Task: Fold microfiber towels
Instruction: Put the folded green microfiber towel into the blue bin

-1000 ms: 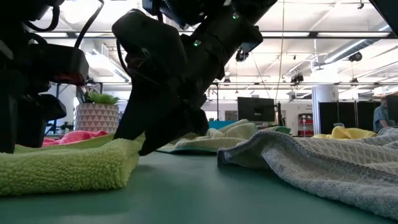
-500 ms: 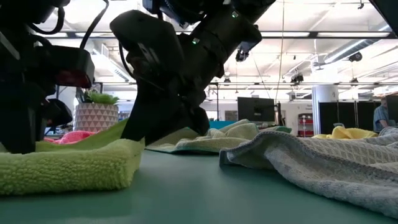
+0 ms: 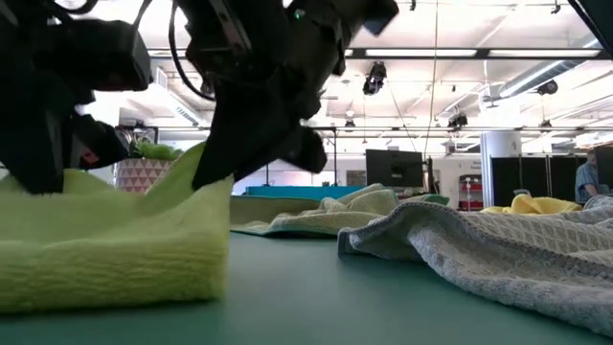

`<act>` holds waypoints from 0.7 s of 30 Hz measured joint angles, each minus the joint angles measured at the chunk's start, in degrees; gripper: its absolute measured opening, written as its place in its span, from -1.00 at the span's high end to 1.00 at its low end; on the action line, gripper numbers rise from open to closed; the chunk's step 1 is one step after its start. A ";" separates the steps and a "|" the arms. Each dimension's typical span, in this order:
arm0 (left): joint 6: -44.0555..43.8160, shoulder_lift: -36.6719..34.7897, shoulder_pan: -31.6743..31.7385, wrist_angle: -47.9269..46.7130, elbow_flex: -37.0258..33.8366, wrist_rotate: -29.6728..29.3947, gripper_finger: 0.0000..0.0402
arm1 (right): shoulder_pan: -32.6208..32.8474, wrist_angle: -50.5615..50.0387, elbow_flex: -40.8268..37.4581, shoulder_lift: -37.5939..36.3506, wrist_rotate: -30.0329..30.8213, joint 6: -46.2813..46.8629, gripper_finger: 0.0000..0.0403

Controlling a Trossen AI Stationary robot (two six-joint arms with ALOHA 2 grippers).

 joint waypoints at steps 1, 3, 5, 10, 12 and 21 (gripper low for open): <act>0.20 -0.45 0.01 -0.15 0.00 -0.13 0.95 | 0.10 -2.13 1.03 0.00 0.96 -0.09 0.96; 0.24 -1.48 0.05 -0.24 0.03 -0.47 0.95 | 0.33 -6.42 3.27 0.00 2.79 -0.19 0.96; 0.69 -2.45 0.13 -0.57 0.04 -1.09 0.95 | 0.60 -10.23 5.66 0.00 3.89 -0.35 0.96; 3.85 -6.00 1.18 -0.76 0.16 -2.90 0.95 | 1.16 -17.25 11.85 -0.13 6.62 -1.24 0.96; 5.53 -7.68 1.95 -0.75 0.50 -3.83 0.95 | 1.22 -20.23 13.81 -0.13 8.58 -1.31 0.96; 15.06 -12.53 7.89 -6.45 3.74 -6.54 0.95 | 1.11 -28.12 18.34 -0.13 15.53 -1.29 0.96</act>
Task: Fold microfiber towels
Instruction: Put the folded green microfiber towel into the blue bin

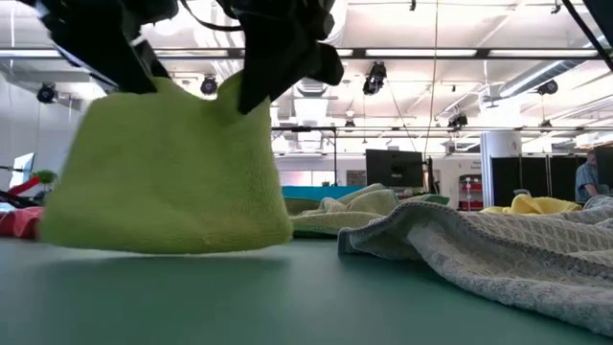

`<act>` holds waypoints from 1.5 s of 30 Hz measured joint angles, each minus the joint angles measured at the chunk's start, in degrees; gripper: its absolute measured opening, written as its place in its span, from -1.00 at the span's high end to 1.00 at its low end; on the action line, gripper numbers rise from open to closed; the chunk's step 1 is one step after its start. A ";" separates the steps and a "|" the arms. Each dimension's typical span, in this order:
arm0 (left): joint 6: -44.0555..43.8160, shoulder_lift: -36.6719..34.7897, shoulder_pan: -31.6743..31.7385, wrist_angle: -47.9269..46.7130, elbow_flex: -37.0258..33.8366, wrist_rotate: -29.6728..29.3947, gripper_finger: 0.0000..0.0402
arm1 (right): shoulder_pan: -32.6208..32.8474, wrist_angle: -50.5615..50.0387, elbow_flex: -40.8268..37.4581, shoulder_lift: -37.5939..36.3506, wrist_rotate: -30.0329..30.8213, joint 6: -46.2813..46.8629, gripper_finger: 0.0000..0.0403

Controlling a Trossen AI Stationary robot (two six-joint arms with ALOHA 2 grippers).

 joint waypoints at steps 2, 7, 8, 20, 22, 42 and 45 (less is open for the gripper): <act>2.05 0.03 1.70 -2.64 1.41 -0.42 0.95 | -0.25 -1.87 0.81 -0.02 1.68 -0.37 0.96; 7.31 0.45 6.71 -4.98 4.67 -0.75 0.95 | -1.99 -6.37 1.69 -1.07 6.29 -1.73 0.96; 7.93 0.54 7.89 -4.84 5.18 -0.84 0.95 | -2.48 -7.09 1.53 -1.70 7.36 -1.87 0.96; 18.43 2.18 24.50 -4.46 10.18 -1.50 0.95 | -12.76 -9.00 -0.14 -7.08 10.67 -9.34 0.96; 20.05 3.20 27.95 -4.60 11.55 -2.23 0.95 | -15.15 -9.04 -0.25 -7.08 10.65 -11.04 0.96; 32.42 24.06 50.24 -6.26 31.75 -1.59 0.95 | -38.02 -3.81 -0.72 -6.64 2.67 -25.69 0.96; 33.88 26.76 51.78 -7.38 33.24 -1.54 0.95 | -40.20 -3.37 -1.17 -5.92 1.15 -26.05 0.96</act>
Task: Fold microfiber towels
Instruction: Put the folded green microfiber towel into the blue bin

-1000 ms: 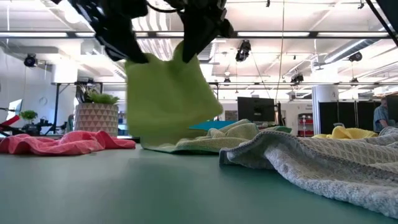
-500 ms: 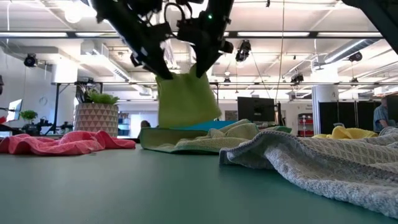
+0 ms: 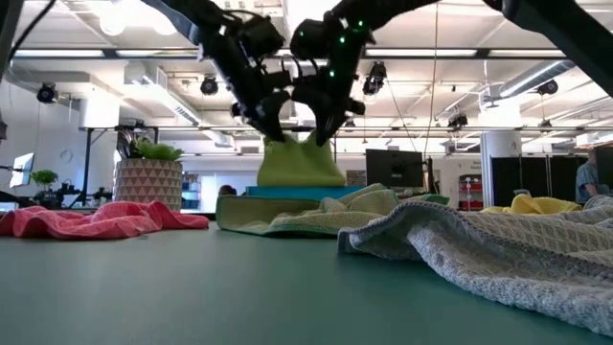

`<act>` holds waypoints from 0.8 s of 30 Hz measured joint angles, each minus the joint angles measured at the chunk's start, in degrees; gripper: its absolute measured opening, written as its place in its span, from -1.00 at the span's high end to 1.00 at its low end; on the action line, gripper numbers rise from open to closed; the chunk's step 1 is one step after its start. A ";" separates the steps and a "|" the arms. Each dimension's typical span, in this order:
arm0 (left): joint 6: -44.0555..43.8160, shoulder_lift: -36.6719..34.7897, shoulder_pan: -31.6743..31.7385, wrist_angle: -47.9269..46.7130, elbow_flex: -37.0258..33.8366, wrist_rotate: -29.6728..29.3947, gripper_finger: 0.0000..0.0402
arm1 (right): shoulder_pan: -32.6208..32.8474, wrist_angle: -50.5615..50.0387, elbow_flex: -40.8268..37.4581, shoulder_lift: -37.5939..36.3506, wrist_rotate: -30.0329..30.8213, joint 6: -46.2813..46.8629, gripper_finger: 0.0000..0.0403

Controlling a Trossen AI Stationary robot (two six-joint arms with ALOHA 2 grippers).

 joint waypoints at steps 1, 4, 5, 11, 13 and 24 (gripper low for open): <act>0.51 0.83 0.37 0.00 0.34 -0.06 0.95 | -0.61 0.45 -0.40 0.13 -0.67 -0.40 0.96; 1.28 2.72 1.42 0.12 1.26 -0.27 0.95 | -2.44 3.27 -2.06 0.19 -2.87 -1.60 0.96; 1.31 3.35 1.69 0.34 1.61 -0.42 0.95 | -3.08 3.83 -2.81 0.19 -3.80 -1.80 0.96; 3.77 6.44 3.24 0.40 3.03 -1.91 0.95 | -6.25 7.94 -7.62 0.30 -6.02 -2.24 0.96; 3.86 7.24 3.53 0.43 3.60 -2.21 0.95 | -7.16 9.24 -8.72 0.30 -7.41 -2.60 0.96; 2.68 8.13 3.21 -1.60 4.61 -1.84 0.95 | -8.16 9.14 -11.56 0.07 -13.74 -3.11 0.96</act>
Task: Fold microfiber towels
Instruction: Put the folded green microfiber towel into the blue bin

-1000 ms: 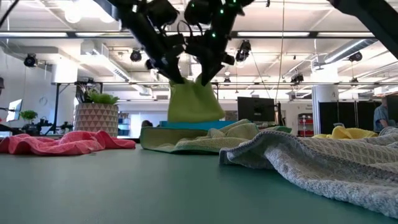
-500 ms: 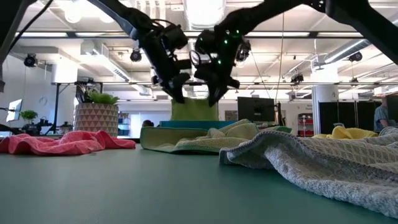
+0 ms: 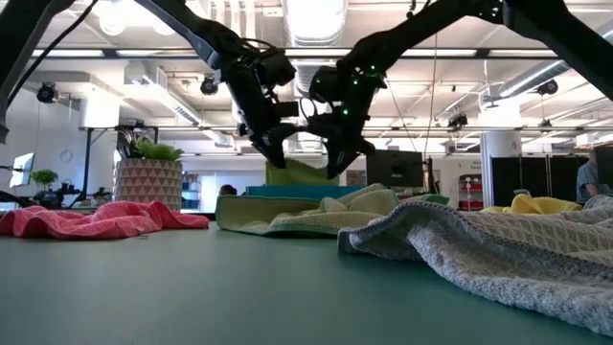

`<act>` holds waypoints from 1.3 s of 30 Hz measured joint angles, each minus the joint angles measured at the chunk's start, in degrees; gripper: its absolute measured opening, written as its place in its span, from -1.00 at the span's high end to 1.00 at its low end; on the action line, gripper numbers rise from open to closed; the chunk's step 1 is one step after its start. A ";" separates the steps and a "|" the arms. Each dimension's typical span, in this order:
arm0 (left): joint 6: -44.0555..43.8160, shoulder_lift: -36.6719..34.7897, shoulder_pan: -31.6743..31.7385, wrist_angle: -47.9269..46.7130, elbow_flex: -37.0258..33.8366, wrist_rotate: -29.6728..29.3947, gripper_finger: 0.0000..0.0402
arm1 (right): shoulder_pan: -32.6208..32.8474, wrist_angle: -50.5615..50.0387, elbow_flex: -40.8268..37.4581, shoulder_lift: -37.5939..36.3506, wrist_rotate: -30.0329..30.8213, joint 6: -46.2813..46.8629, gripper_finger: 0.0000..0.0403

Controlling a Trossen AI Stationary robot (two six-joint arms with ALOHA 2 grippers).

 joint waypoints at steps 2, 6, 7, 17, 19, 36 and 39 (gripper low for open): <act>-1.79 -0.65 -0.27 -3.34 1.22 0.17 0.95 | 0.44 -2.17 1.78 -0.36 -0.02 -0.21 0.96; -3.54 -1.26 -1.23 -10.64 3.24 0.89 0.95 | 1.34 -7.66 5.38 -1.09 -0.31 -0.21 0.96; -3.55 -1.31 -1.59 -12.07 3.65 1.20 0.95 | 1.63 -9.05 6.11 -1.17 -0.39 -0.19 0.96; -4.48 -0.52 -2.84 -10.57 4.13 2.39 0.95 | 2.29 -8.28 3.76 -0.88 0.88 -0.18 0.96; -3.38 0.48 -2.40 -9.68 4.01 2.47 0.95 | 1.80 -7.03 2.92 -0.07 0.92 -0.18 0.96; -0.38 5.54 -0.01 -3.16 4.34 -1.97 0.95 | -0.91 -0.89 1.44 2.78 5.07 -3.13 0.96; 1.00 5.52 0.16 -2.98 4.34 -2.18 0.95 | -0.99 -0.14 1.42 2.80 5.26 -4.04 0.91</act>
